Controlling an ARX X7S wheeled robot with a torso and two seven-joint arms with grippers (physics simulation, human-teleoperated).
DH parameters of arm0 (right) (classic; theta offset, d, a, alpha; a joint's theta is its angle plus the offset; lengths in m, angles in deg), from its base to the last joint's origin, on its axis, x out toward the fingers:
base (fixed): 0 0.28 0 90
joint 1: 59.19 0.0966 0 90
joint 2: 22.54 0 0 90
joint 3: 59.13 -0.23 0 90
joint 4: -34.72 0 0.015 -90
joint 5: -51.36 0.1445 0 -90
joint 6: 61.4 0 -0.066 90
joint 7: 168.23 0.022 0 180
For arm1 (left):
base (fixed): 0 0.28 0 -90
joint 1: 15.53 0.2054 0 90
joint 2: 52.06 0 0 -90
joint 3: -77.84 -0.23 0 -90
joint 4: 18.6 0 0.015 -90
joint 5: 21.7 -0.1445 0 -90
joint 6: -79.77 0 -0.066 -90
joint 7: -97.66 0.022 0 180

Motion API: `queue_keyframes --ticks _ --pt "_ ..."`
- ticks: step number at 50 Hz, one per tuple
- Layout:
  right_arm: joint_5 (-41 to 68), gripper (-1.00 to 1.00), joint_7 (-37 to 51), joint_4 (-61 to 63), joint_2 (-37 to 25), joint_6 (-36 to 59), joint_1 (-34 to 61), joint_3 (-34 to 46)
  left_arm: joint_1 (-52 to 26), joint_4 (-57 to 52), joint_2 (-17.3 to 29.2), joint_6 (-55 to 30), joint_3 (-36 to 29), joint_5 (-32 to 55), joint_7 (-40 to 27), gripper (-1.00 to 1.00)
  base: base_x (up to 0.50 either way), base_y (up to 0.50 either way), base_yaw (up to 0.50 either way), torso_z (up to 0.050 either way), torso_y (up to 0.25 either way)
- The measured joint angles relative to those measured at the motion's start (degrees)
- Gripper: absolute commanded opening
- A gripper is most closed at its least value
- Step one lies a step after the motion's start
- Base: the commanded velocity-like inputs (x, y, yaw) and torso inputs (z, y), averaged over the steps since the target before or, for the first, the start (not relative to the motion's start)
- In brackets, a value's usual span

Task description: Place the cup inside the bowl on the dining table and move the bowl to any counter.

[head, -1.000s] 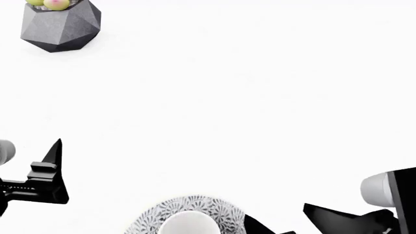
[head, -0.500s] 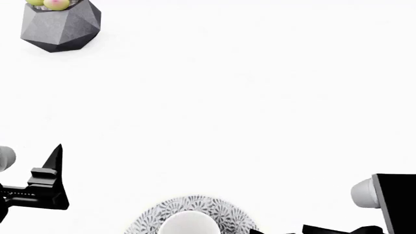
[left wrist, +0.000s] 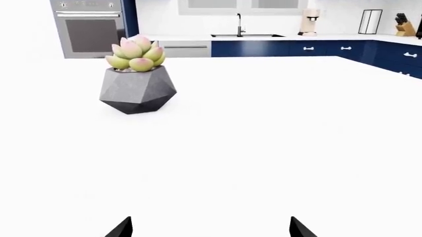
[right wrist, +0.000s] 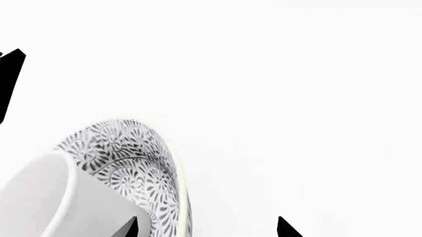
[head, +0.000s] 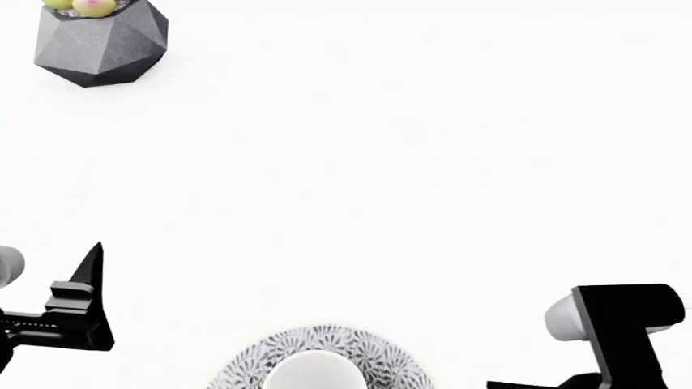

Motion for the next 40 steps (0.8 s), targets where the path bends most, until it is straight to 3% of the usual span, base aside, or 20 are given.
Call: queue_keyframes --ticks 40 --pt "-6.52 1.0 -1.16 -1.24 3.16 3.95 6.54 9.1 1.02 1.49 -0.09 2.28 -0.81 -1.11 0.78 1.0 0.0 0.0 0.0 0.0 0.0"
